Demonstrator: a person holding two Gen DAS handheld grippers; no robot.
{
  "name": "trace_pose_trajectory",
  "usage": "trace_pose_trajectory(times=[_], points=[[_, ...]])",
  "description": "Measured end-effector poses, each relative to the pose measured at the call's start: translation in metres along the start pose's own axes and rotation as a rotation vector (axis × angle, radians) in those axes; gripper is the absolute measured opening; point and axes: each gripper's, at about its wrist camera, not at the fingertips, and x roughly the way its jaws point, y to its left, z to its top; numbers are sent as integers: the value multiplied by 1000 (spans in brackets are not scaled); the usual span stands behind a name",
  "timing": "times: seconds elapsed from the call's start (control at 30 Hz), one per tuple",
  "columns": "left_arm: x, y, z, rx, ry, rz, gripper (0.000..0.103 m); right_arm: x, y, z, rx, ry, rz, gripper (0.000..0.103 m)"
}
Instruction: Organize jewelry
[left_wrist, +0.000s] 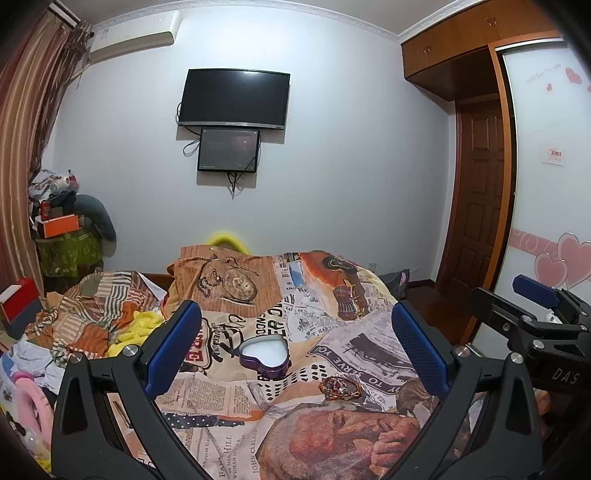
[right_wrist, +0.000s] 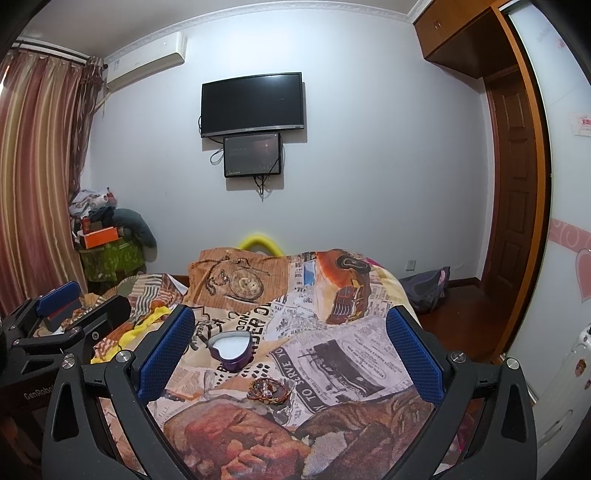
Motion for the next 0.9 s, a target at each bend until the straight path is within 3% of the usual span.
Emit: trace_pose_trajectory(times=[0.47, 0.9], points=[[49, 14, -16, -7, 92, 36, 103, 37, -5, -16, -4, 98, -24, 103], [142, 51, -68, -56, 409, 59, 103, 109, -26, -64, -60, 369, 12, 103]])
